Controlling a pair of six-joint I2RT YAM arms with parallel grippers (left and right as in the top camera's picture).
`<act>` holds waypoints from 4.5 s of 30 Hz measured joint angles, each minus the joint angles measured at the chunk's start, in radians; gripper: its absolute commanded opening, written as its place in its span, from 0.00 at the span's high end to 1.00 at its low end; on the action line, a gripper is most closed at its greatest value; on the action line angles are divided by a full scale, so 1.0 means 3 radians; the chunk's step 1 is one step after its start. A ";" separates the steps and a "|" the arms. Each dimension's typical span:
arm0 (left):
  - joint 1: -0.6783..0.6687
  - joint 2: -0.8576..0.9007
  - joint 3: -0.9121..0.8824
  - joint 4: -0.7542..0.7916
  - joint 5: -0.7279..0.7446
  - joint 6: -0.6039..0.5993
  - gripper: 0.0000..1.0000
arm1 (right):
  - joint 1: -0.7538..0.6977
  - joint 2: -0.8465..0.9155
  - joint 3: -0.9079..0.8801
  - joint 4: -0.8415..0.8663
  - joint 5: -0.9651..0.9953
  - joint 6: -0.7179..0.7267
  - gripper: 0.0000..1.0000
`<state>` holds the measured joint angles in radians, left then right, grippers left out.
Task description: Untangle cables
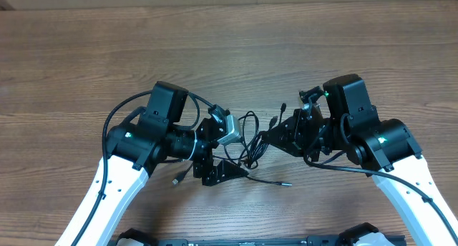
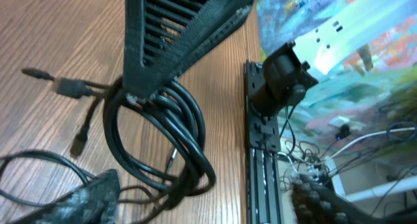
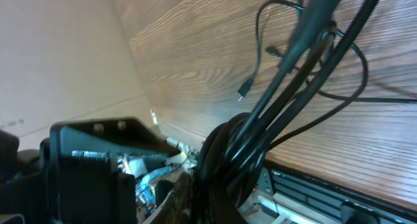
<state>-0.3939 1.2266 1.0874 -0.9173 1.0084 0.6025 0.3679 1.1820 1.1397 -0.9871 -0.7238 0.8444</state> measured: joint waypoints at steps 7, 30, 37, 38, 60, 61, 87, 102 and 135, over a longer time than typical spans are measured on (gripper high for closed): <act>-0.0127 0.0000 0.0000 0.0020 -0.0095 -0.0015 0.00 | 0.0000 0.0000 0.0000 0.0099 -0.0127 -0.0001 0.96; -0.0128 0.0220 0.0000 0.0169 0.0120 -0.0080 0.96 | 0.0001 0.0000 0.0000 0.0346 -0.0472 -0.0052 0.96; -0.0128 0.0225 0.0000 0.0167 0.0113 -0.0092 0.96 | 0.0001 -0.0001 0.0000 0.0345 -0.0468 -0.0078 0.96; -0.0128 0.0226 0.0000 0.0167 0.0113 -0.0092 0.96 | 0.0000 -0.0001 0.0000 0.0342 -0.0463 -0.0085 0.96; -0.0034 0.0243 -0.0009 0.1110 0.0104 -0.0931 0.96 | -0.0003 -0.0014 0.0042 -0.0731 0.0379 -0.0515 0.96; -0.0033 0.0245 -0.0009 0.1205 0.0109 -0.1013 0.96 | -0.0003 -0.0014 0.0042 -0.0729 0.0385 -0.0524 0.96; 0.0032 0.0252 -0.0009 0.3408 0.0126 -0.3518 0.96 | 0.0045 0.0028 0.0041 -0.0749 0.0607 -0.0586 0.96; 0.0032 0.0254 -0.0008 0.2380 -0.0305 -0.3429 0.96 | 0.0045 0.0028 0.0041 -0.0043 0.0290 -0.0206 0.07; -0.0064 0.0270 -0.0009 0.2640 -0.0196 -0.3403 0.96 | 0.0062 0.0027 0.0061 0.0076 0.1029 0.1123 0.87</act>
<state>-0.4129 1.3075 1.0847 -0.1253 0.9497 -0.4183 0.3866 1.1900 1.1580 -0.9642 -0.4152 1.1812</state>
